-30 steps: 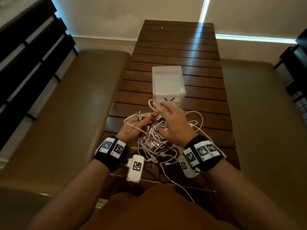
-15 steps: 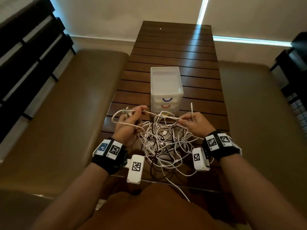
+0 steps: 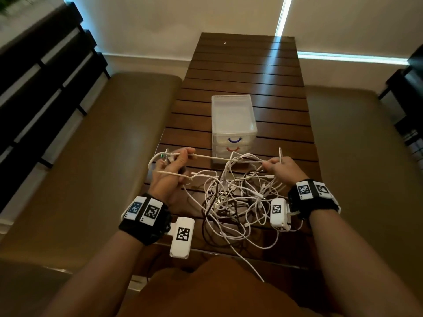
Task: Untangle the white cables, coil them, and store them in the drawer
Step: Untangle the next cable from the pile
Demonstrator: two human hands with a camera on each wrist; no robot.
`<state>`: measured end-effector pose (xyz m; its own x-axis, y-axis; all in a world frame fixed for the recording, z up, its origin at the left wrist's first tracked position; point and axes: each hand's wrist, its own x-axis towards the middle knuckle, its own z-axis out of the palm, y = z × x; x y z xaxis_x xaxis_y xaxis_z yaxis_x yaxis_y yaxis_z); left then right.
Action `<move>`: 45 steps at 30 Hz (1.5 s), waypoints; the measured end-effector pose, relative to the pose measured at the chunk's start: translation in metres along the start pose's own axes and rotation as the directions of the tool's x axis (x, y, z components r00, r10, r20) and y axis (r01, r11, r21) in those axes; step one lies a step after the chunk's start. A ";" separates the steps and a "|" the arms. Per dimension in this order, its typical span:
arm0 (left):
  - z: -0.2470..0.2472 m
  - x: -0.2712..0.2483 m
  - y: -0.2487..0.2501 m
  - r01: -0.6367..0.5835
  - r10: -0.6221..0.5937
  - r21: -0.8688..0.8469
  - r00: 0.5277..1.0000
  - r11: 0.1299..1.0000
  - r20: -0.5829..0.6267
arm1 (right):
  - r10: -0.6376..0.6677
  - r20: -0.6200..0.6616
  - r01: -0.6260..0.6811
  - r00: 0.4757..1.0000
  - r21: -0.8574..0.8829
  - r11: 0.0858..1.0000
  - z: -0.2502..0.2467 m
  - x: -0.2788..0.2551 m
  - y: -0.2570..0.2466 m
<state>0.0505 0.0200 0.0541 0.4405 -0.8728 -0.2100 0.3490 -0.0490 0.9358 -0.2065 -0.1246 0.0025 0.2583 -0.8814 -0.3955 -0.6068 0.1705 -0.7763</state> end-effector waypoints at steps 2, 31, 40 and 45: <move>0.000 0.000 -0.002 0.002 -0.002 -0.016 1.000 1.000 -0.015 | 0.043 -0.029 -0.042 0.999 0.022 0.999 0.002 0.002 -0.001; 0.045 0.000 0.015 -0.086 0.064 0.148 0.987 0.985 0.146 | -0.116 0.015 0.104 0.993 -0.576 0.811 -0.015 -0.053 -0.079; 0.056 -0.009 0.025 -0.246 0.141 0.173 0.874 0.954 0.464 | -0.391 0.127 0.410 0.912 -0.214 0.887 0.018 -0.047 -0.078; 0.066 0.007 -0.003 -0.232 -0.012 0.493 0.896 0.839 0.443 | -0.610 0.105 0.619 0.786 -0.141 0.773 0.007 -0.055 -0.087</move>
<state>-0.0018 -0.0177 0.0686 0.0238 -0.9969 -0.0744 -0.2172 -0.0778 0.9730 -0.1632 -0.0879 0.0884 0.6520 -0.7501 0.1107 -0.4150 -0.4753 -0.7758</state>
